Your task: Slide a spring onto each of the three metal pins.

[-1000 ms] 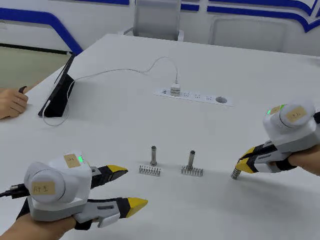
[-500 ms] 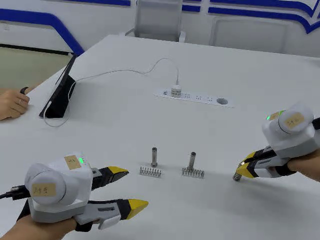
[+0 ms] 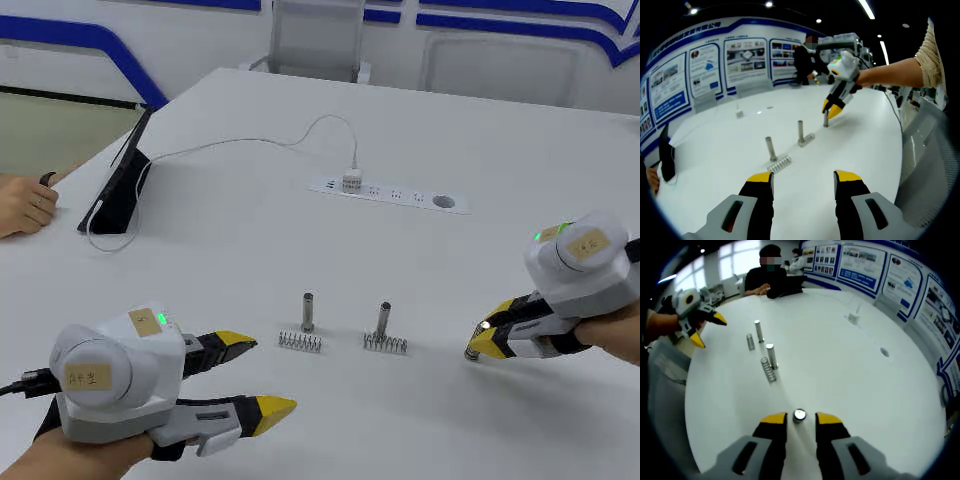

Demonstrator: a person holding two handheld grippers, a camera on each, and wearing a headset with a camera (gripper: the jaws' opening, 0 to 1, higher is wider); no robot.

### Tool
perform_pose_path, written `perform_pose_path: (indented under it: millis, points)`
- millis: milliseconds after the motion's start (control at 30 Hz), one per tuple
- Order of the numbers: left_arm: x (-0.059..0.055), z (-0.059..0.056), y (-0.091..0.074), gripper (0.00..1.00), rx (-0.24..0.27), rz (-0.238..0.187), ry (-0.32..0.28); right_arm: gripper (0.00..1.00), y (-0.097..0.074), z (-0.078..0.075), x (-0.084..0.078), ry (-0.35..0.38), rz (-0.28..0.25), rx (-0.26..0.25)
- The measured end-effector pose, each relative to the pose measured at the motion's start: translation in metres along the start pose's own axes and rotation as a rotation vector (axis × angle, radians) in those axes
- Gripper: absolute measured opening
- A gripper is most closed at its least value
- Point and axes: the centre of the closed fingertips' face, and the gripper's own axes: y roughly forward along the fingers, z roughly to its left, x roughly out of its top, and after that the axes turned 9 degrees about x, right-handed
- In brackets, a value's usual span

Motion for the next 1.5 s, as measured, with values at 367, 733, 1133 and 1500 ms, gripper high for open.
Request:
perform_pose_path:
  millis: [367, 733, 1133, 1500]
  points:
    - [0.003, -0.002, 0.001, 0.49, -0.007, -0.007, 0.006, 0.27, -0.009, 0.003, 0.015, -0.047, -0.037, -0.021]
    - [0.006, 0.000, -0.001, 0.49, -0.003, -0.012, 0.011, 0.27, 0.003, 0.018, 0.038, -0.102, -0.054, 0.014]
    - [0.006, -0.001, -0.001, 0.48, -0.003, -0.007, 0.012, 0.27, 0.024, 0.031, 0.046, -0.132, -0.038, 0.062]
    - [0.006, -0.002, -0.001, 0.48, 0.000, -0.001, 0.012, 0.27, 0.040, 0.041, 0.051, -0.156, -0.020, 0.104]
